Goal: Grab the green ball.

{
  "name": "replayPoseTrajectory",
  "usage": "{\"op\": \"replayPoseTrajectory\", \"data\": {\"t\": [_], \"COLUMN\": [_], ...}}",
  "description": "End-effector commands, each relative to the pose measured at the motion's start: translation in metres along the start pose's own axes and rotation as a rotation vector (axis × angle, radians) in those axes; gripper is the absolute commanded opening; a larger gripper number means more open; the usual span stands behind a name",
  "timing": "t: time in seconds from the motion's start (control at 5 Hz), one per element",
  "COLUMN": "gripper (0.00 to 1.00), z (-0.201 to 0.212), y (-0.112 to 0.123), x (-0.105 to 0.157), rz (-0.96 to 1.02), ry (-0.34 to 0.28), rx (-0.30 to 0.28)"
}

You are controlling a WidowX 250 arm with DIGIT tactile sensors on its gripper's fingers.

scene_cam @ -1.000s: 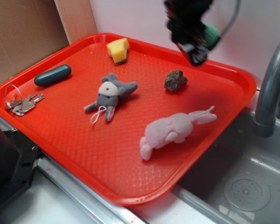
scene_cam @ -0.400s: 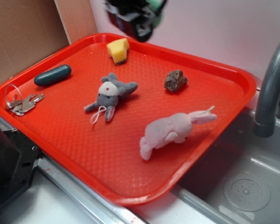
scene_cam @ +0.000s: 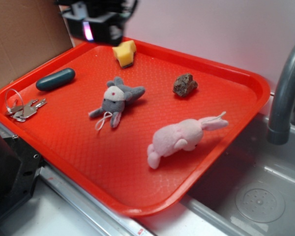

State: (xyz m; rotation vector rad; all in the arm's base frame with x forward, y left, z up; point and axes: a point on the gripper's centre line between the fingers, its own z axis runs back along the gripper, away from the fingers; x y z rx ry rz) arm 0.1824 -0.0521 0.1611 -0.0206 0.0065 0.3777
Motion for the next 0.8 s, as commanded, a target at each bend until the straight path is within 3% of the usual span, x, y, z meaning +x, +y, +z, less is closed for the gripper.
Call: {"op": "replayPoseTrajectory", "data": {"t": [0.0,0.2,0.4,0.6], "gripper": [0.0,0.0,0.0,0.0], "z": [0.007,-0.001,-0.016,-0.018], "y": [0.044,0.065,0.081,0.078], "x": [0.009,0.011,0.008,0.011], "rz": [0.245,0.179,0.069,0.033], "ry": [-0.023,-0.018,-0.039,-0.052], "rx": [0.045,0.145,0.185,0.188]}}
